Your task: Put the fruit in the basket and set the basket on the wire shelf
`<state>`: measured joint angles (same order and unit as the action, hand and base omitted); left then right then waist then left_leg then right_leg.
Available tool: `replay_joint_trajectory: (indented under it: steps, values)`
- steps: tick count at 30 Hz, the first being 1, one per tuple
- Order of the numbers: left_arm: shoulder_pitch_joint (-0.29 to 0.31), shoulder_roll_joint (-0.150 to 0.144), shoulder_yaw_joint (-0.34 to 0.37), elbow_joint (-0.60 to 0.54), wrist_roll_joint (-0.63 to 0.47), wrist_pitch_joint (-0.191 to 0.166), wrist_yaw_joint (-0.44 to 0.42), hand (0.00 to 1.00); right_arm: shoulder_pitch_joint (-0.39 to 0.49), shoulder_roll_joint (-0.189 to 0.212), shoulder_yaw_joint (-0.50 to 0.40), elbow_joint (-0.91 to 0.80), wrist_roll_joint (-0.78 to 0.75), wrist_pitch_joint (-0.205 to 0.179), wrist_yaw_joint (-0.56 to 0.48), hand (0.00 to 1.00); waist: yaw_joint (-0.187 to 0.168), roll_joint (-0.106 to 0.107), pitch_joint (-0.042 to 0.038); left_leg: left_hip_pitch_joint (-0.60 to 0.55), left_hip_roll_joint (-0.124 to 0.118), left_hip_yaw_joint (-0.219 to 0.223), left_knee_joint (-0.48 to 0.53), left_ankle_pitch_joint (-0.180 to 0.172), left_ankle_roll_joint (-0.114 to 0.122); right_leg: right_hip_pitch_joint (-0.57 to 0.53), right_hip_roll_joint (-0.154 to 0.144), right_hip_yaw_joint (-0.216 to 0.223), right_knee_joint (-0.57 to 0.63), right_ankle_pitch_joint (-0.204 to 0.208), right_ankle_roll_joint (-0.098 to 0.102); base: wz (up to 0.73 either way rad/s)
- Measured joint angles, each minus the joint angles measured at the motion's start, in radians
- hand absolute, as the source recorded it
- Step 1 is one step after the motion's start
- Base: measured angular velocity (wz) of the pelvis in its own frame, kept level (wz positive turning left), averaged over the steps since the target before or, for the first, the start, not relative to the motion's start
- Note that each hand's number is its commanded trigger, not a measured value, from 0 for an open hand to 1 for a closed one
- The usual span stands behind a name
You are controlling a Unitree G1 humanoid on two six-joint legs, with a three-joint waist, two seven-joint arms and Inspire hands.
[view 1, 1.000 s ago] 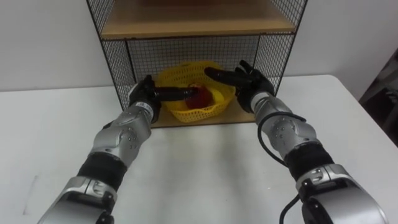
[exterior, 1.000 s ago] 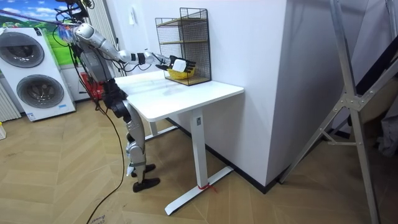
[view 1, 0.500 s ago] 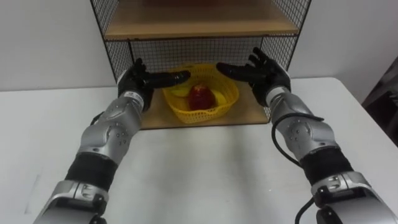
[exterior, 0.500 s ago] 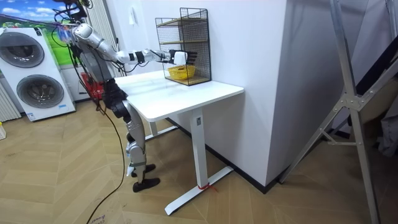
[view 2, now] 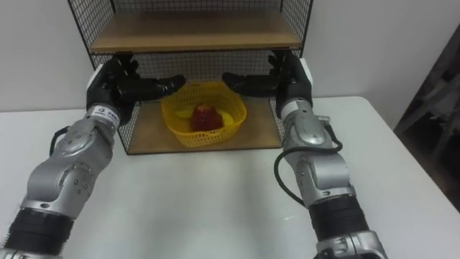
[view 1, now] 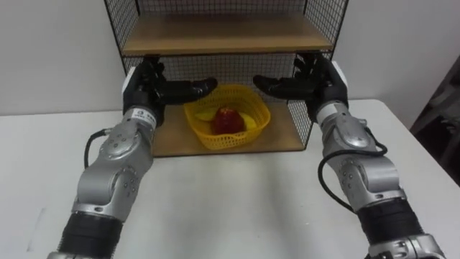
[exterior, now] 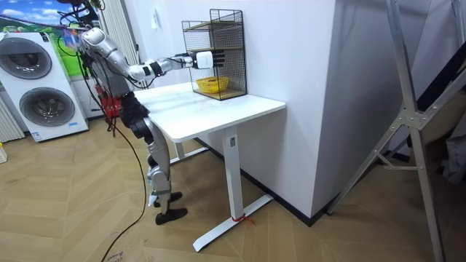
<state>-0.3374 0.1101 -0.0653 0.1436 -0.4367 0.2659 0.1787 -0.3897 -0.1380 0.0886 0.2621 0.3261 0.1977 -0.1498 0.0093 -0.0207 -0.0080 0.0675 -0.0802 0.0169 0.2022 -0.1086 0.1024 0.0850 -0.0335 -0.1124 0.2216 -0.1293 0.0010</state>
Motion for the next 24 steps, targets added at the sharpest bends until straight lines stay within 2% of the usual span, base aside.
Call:
replay_joint_trajectory:
  steps: [3,6,8,16,19,21,24]
  values:
    - [0.024,0.000,-0.015,-0.036,0.043,-0.002,-0.035,0.00,0.025,0.000,0.000,-0.047,-0.004,0.001,0.010,0.00,0.000,-0.001,0.0028,-0.006,0.001,0.005,-0.004,0.002,0.000,-0.009,0.000,0.003,-0.001,0.004,-0.004,-0.03]
    - [0.095,-0.004,-0.031,-0.120,0.085,-0.004,-0.088,0.00,0.102,0.002,0.000,-0.144,-0.018,0.001,0.039,0.00,0.000,-0.002,0.0033,-0.011,0.003,0.005,-0.007,0.004,-0.001,-0.008,0.002,0.000,-0.017,0.007,0.002,0.00]
    - [0.120,-0.008,-0.038,-0.140,0.094,-0.004,-0.111,0.00,0.121,0.003,-0.001,-0.166,-0.019,0.002,0.050,0.00,-0.005,-0.002,0.0036,-0.010,0.003,0.004,-0.006,0.004,-0.001,-0.006,0.003,0.001,-0.018,0.007,0.003,0.00]
    - [0.219,-0.001,-0.060,-0.144,0.086,-0.015,-0.170,0.00,0.218,0.003,-0.001,-0.250,-0.010,-0.002,0.112,0.00,-0.013,0.000,0.0069,-0.019,0.003,-0.006,-0.004,0.003,-0.001,-0.001,0.006,-0.002,-0.036,0.009,0.004,0.04]
    - [0.271,0.002,-0.058,-0.143,0.077,-0.019,-0.209,0.00,0.280,0.003,0.000,-0.288,-0.004,-0.003,0.151,0.00,-0.007,0.006,0.0111,-0.021,0.003,-0.005,-0.005,0.003,-0.001,-0.005,0.007,0.003,-0.035,0.010,0.004,0.00]
    - [0.316,0.002,-0.055,-0.143,0.075,-0.052,-0.237,0.00,0.324,0.003,-0.001,-0.294,-0.012,-0.003,0.186,0.00,-0.006,0.009,0.0116,-0.022,0.003,-0.006,-0.004,0.003,-0.001,-0.006,0.007,0.005,-0.034,0.010,0.004,0.00]
    - [0.386,0.003,-0.051,-0.162,0.079,-0.071,-0.274,0.00,0.382,0.003,-0.003,-0.325,-0.022,-0.004,0.199,0.00,-0.005,0.012,0.0100,-0.022,0.003,-0.006,-0.005,0.003,-0.001,-0.005,0.007,0.003,-0.035,0.008,0.002,0.00]
